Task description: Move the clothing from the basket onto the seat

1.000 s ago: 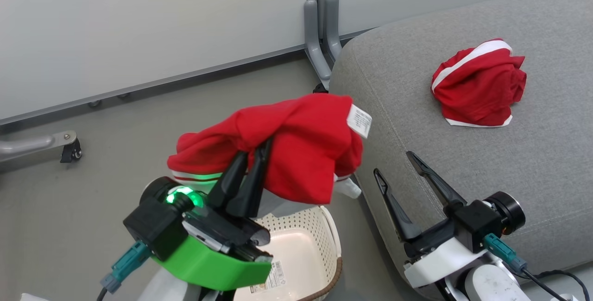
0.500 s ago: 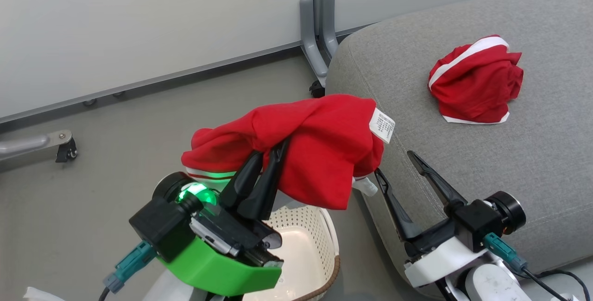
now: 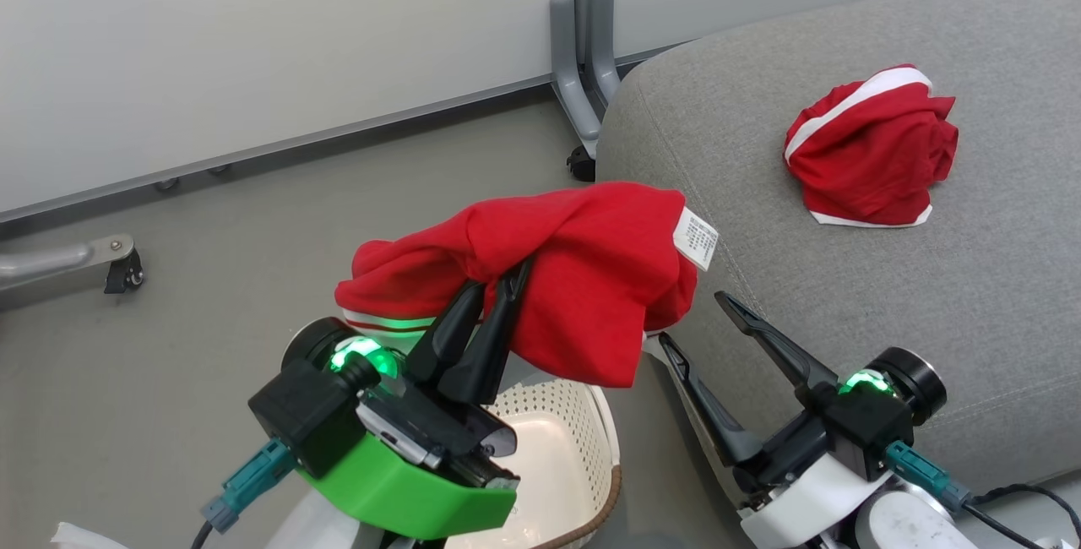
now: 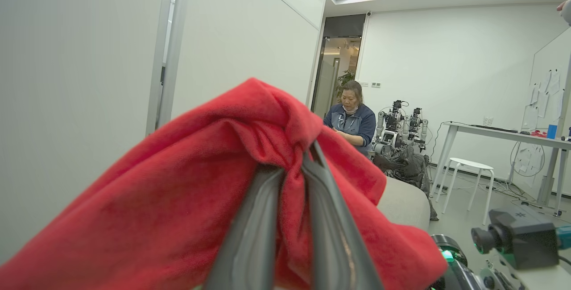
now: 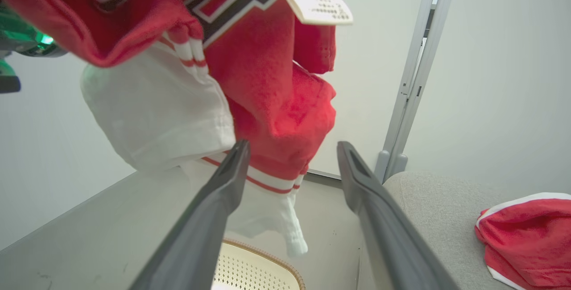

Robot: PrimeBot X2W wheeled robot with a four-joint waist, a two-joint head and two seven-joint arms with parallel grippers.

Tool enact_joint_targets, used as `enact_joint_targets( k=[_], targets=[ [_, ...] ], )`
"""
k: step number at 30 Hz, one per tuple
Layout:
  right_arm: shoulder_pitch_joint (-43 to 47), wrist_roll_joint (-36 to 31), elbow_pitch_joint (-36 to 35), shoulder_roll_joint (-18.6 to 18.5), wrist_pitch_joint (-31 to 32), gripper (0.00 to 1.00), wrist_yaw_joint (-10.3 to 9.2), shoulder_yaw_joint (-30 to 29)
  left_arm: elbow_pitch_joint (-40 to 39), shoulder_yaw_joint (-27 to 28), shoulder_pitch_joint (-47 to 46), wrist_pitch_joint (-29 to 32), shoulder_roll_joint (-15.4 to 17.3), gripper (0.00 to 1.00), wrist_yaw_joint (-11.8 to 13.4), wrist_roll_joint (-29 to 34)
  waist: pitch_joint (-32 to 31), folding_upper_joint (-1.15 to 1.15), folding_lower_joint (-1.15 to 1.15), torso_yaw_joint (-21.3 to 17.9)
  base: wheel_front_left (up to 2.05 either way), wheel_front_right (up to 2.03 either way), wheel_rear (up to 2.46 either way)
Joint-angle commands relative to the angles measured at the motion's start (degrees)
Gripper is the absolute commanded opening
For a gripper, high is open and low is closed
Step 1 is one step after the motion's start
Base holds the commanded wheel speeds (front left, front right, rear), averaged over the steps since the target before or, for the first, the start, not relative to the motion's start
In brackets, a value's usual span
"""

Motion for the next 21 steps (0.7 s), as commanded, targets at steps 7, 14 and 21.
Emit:
enact_joint_targets(
  k=[7, 14, 21],
  targets=[
    [-3.46, 3.16, 0.43, -5.92, -0.05, 1.00, -0.04, 3.58, -0.70, -1.89, -1.72, -0.19, 0.67, 0.00, -0.16, 0.12, 0.23, 0.00, 0.00, -0.06, 0.00, 0.00, 0.00],
    [-7.93, 5.96, 4.74, -9.66, -0.05, 1.00, -0.04, 8.28, -1.81, -4.98, -2.75, -0.19, 1.38, 0.00, -0.16, -0.01, 0.29, 0.00, 0.00, 0.42, 0.00, 0.00, 0.00],
    [-12.70, 7.04, 3.51, -10.62, -0.04, 1.00, -0.04, 14.31, -1.05, -7.48, -3.74, -0.19, 2.12, 0.00, -0.15, -0.38, 0.50, 0.00, 0.00, 1.01, 0.00, 0.00, 0.00]
  ],
)
